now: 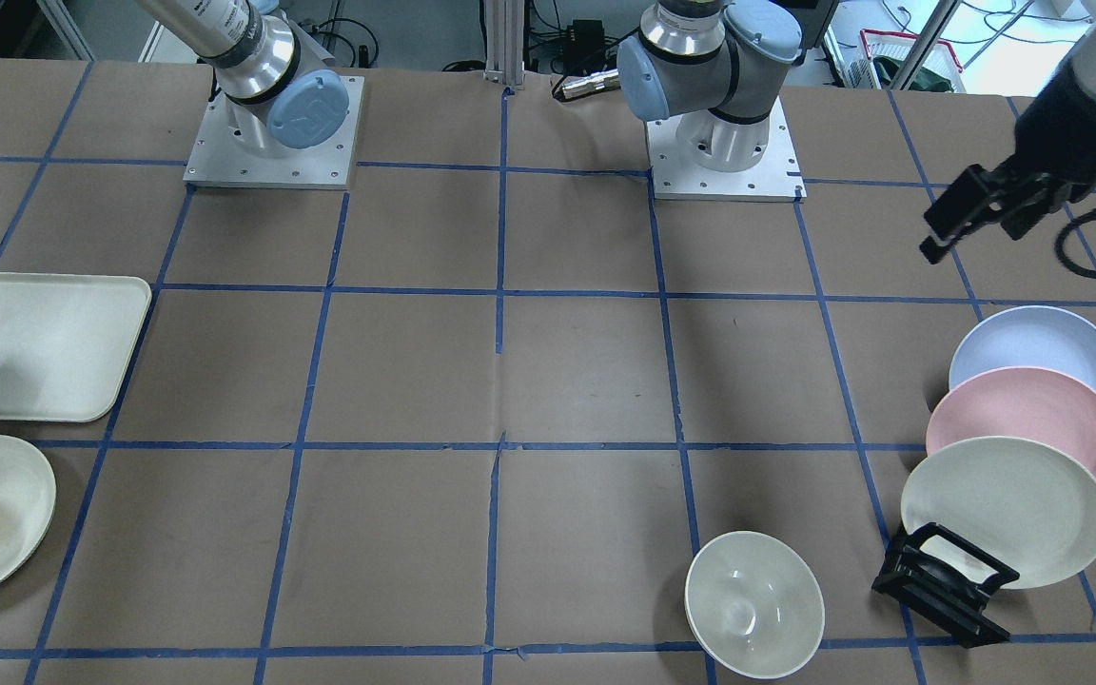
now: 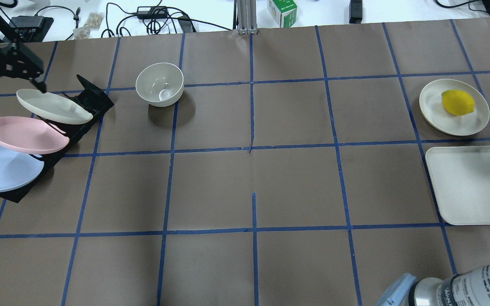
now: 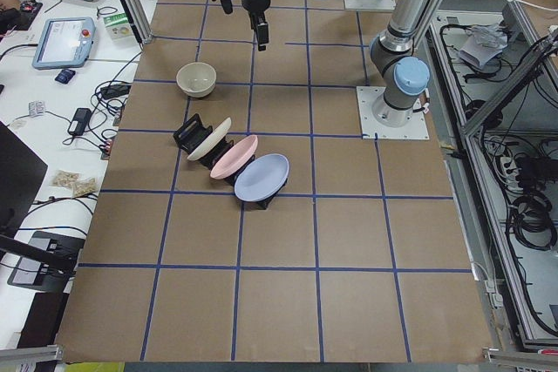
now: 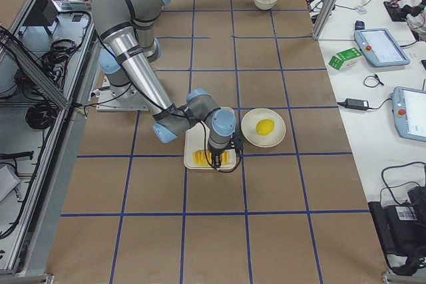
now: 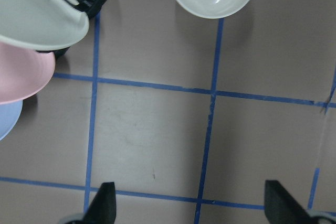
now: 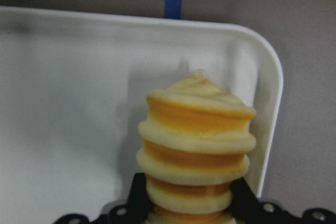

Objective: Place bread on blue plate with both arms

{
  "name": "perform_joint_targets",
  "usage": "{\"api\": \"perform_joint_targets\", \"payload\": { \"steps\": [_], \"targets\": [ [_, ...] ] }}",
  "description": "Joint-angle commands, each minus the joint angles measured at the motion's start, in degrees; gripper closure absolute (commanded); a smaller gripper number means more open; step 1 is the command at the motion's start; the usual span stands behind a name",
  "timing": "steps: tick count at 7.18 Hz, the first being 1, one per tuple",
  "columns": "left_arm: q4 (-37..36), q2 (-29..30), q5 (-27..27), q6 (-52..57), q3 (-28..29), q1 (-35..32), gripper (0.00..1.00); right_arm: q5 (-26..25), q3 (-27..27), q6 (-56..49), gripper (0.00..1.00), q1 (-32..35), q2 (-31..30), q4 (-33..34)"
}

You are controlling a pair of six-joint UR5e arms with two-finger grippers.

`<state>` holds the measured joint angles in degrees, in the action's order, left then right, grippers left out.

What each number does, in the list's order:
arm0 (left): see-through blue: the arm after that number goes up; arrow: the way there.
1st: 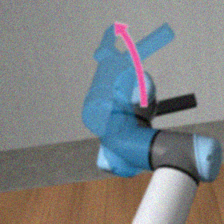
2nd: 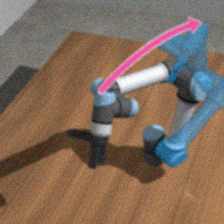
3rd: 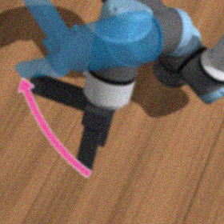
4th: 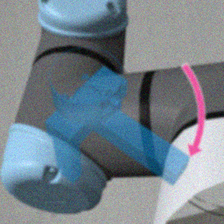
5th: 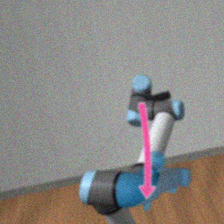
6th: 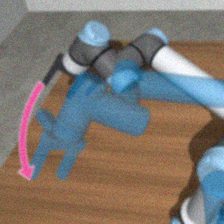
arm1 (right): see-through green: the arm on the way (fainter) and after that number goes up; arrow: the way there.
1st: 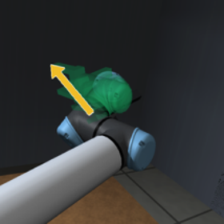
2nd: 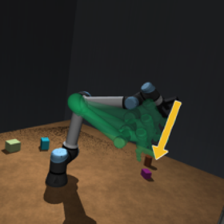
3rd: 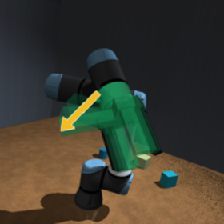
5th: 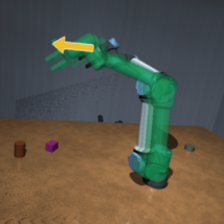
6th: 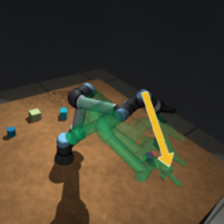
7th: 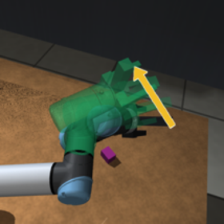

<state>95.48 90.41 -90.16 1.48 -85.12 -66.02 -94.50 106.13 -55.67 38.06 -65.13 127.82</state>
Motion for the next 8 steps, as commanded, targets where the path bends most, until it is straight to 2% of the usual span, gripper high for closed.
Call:
{"api": "perform_joint_targets", "payload": {
  "steps": [1, 2, 3, 4, 8],
  "targets": [
    [-3.8, 1.9, -0.3, 0.1, -1.0, 13.5, 0.00, -0.2, -0.2, 0.0, 1.00, 0.0, -0.2, -0.6],
    [-4.8, 3.1, -1.4, 0.4, -2.2, 17.5, 0.00, -0.2, -0.3, 0.0, 1.00, 0.0, -0.7, -1.4],
    [-7.1, 5.4, -5.8, 0.3, -4.7, 21.7, 0.00, -0.2, -0.4, 0.0, 1.00, 0.3, -1.6, -1.6],
    [-14.5, 7.4, -6.1, 0.6, -7.2, 25.1, 0.00, -0.2, -0.6, 0.2, 1.00, 0.7, -3.5, -4.2],
    [-28.0, 14.1, -3.1, 0.3, -14.1, 26.5, 0.00, 0.3, -1.5, 13.8, 1.00, 7.0, -14.6, -20.0]
  ]
}}
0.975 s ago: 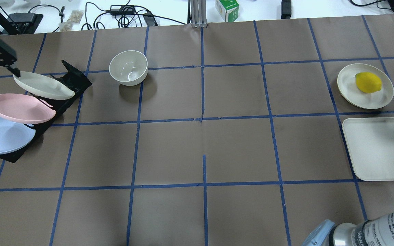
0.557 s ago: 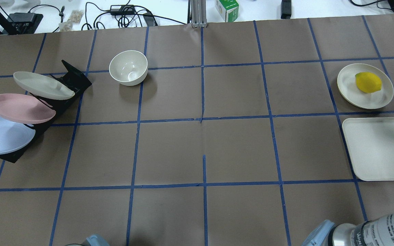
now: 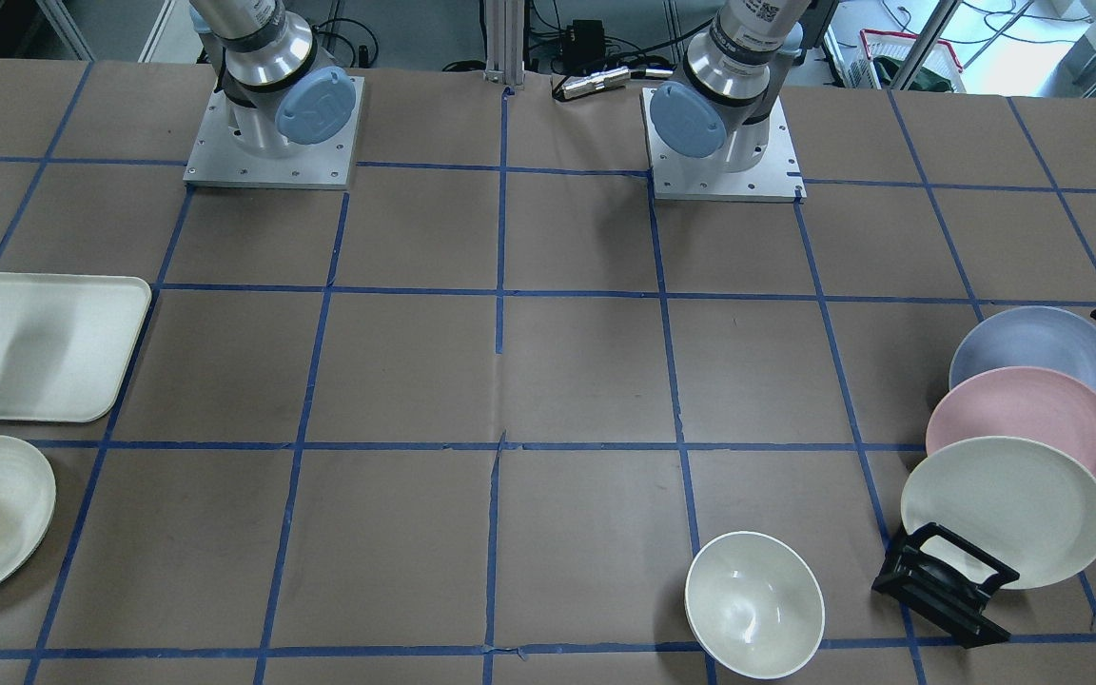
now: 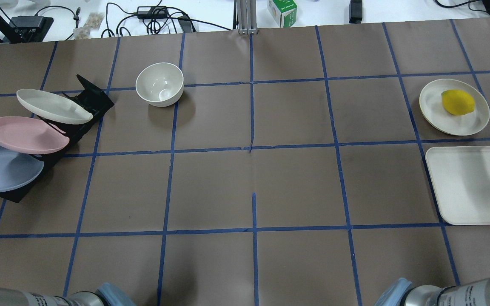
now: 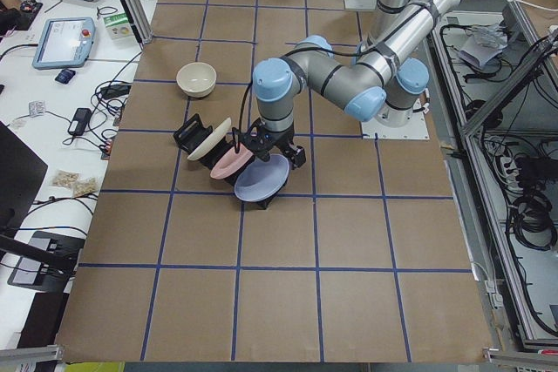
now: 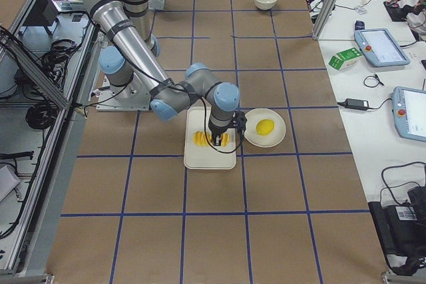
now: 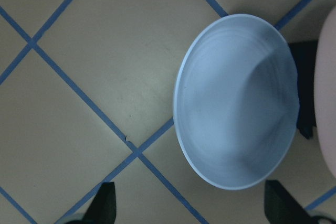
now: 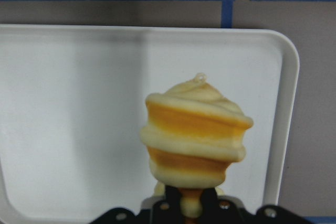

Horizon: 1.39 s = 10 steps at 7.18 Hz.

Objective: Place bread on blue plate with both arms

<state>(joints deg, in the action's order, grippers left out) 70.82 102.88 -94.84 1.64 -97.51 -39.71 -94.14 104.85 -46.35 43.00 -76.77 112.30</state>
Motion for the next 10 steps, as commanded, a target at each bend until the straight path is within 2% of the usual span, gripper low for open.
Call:
{"api": "perform_joint_targets", "payload": {
  "steps": [1, 3, 5, 6, 8, 10],
  "targets": [
    [-3.5, 2.4, 1.6, 0.1, -2.2, 0.3, 0.00, 0.0, -0.1, 7.0, 1.00, 3.3, -5.3, -6.6],
    [-5.2, 3.4, 1.4, 0.2, -2.2, 0.6, 0.12, -0.3, -0.2, 8.7, 1.00, 5.3, -6.6, -6.7],
    [-5.3, 4.0, 1.7, 0.0, -2.1, 0.7, 0.50, 0.1, -0.2, 15.7, 1.00, 8.5, -10.7, -11.7],
    [-5.3, 4.3, 1.8, 0.0, -1.9, 0.8, 0.77, 0.3, -0.2, 19.4, 1.00, 10.7, -12.6, -14.3],
    [-5.3, 5.9, 1.7, 2.8, -1.1, 1.9, 0.97, 0.8, -0.2, 25.2, 1.00, 14.9, -15.3, -17.5],
    [-5.2, 5.8, 1.7, 3.1, -0.6, 2.0, 1.00, 3.5, -1.6, 28.8, 1.00, 17.1, -16.0, -17.7]
  ]
}}
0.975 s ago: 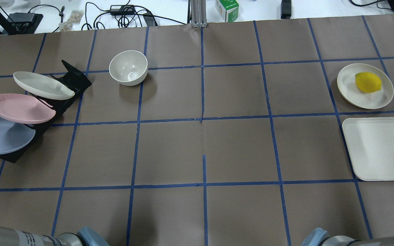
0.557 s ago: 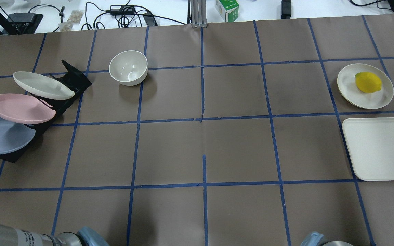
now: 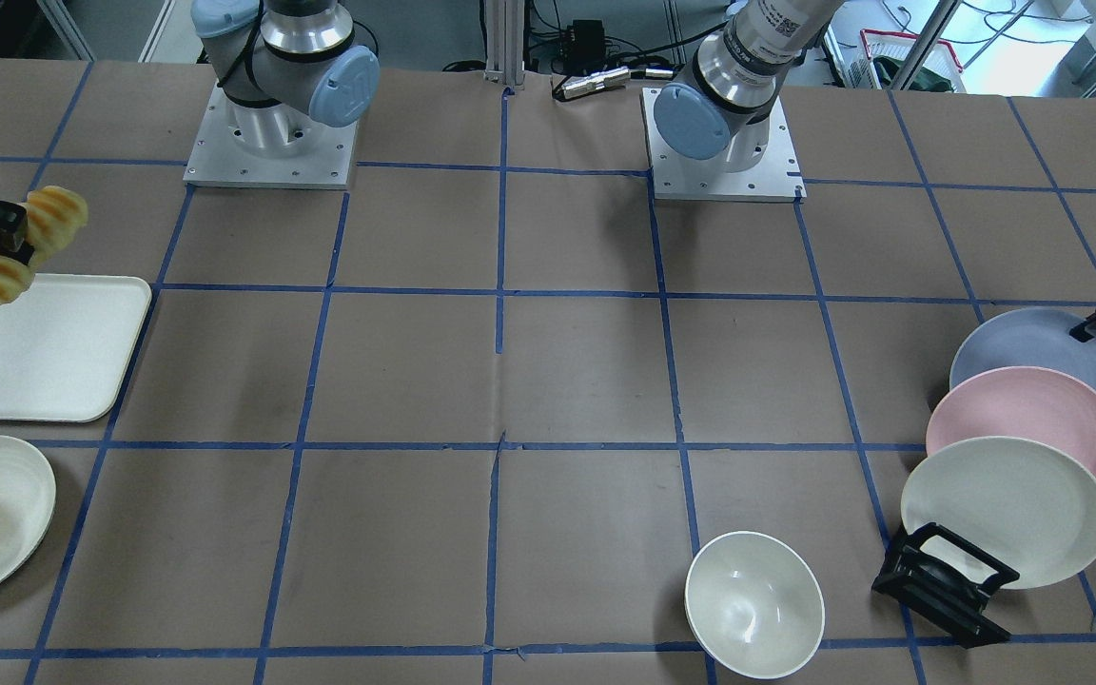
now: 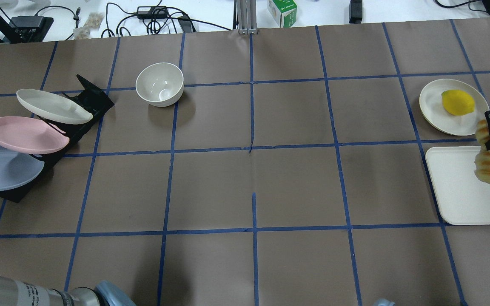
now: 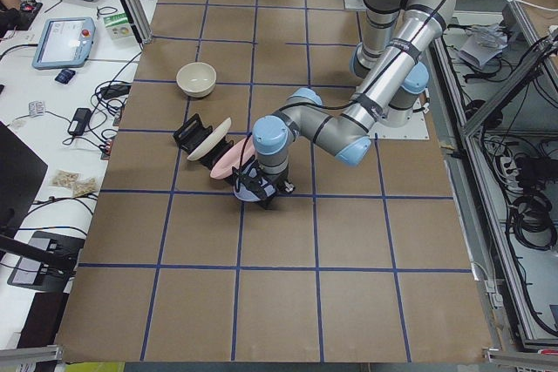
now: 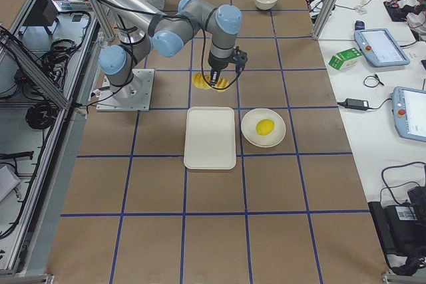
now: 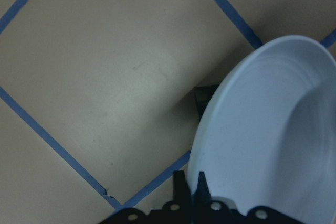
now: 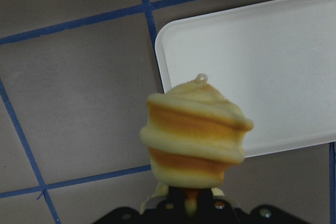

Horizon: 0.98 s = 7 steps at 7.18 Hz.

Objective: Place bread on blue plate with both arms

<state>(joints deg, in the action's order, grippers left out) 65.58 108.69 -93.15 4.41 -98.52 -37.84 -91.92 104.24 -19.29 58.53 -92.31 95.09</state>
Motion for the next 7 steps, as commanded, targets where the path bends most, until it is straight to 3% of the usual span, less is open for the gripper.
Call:
{"api": "perform_joint_targets", "payload": {
  "steps": [1, 4, 7],
  "targets": [
    [0.3, -0.6, 0.0, 0.3, 1.0, 0.1, 1.00, 1.8, -3.0, 2.1, 1.00, 4.3, -0.1, -2.0],
    [2.8, -3.5, -2.0, 0.3, 3.1, 0.0, 1.00, 2.0, -7.5, 18.3, 1.00, 19.6, -0.2, -4.3],
    [16.3, -8.3, -9.2, 2.6, 10.0, 0.6, 1.00, 4.8, -8.1, 33.9, 1.00, 31.2, 0.0, -4.1]
  ]
}}
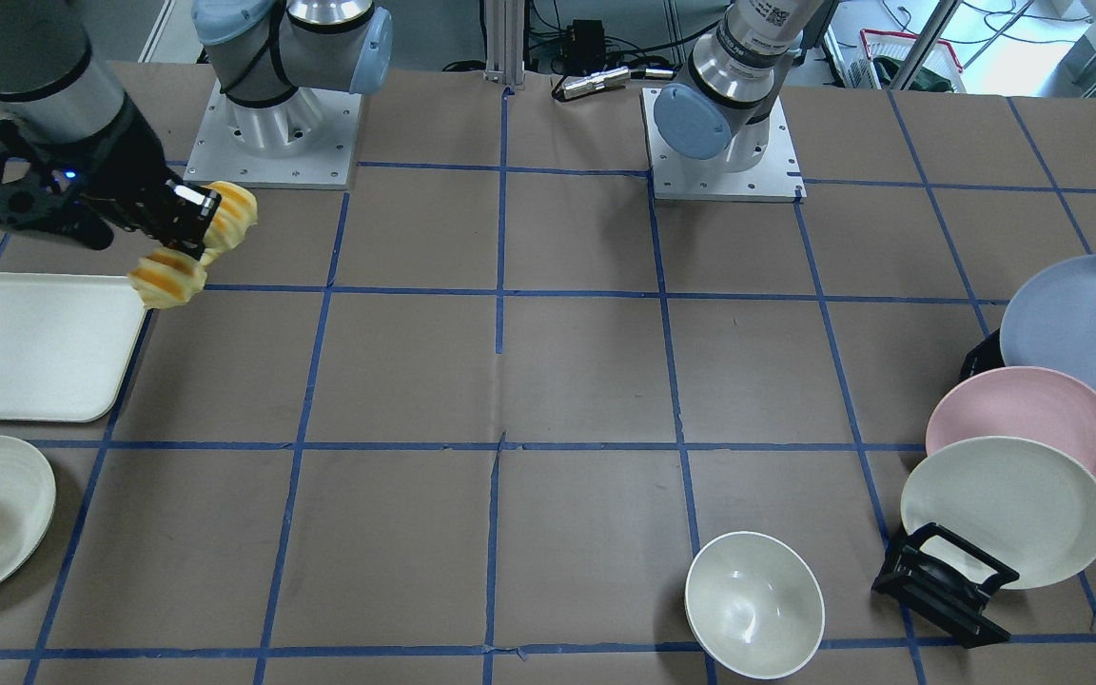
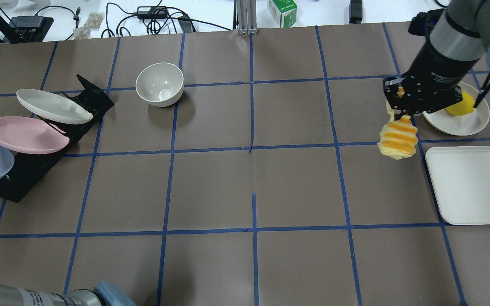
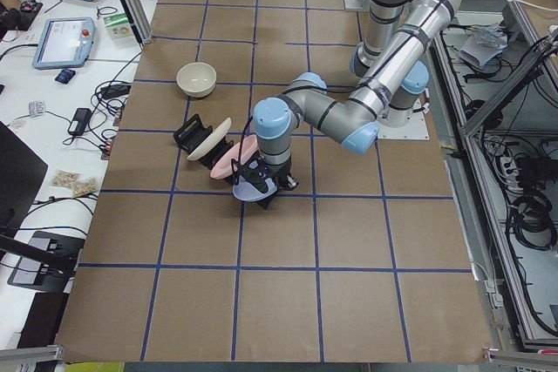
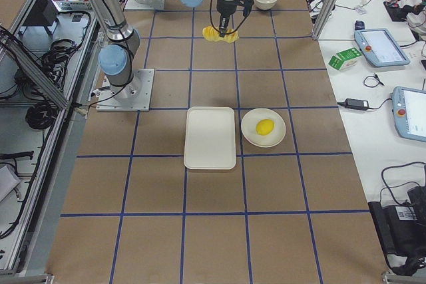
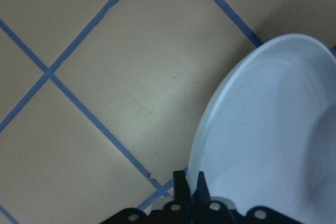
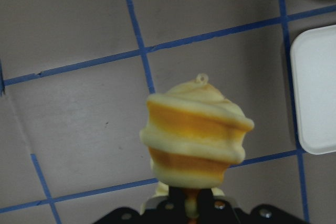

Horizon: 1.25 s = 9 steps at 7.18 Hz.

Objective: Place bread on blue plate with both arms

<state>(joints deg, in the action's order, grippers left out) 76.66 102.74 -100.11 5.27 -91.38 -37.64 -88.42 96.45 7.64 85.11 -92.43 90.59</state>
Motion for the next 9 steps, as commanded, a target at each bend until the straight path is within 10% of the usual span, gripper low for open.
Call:
{"api": "perform_joint_targets", "payload": {
  "steps": [1, 5, 9],
  "targets": [
    [11.3, -4.7, -2.0, 5.7, 4.1, 0.4, 1.00, 1.3, -0.3, 7.5, 1.00, 6.0, 0.2, 0.8],
    [13.7, -12.4, 22.5, 17.5, 2.0, -1.5, 1.00, 1.5, 0.7, 7.1, 1.00, 6.3, 0.1, 0.8],
    [9.6, -12.0, 35.9, -2.6, -7.4, -25.1, 1.00, 1.4, 2.2, 6.9, 1.00, 6.4, -0.1, 0.9]
  ]
}}
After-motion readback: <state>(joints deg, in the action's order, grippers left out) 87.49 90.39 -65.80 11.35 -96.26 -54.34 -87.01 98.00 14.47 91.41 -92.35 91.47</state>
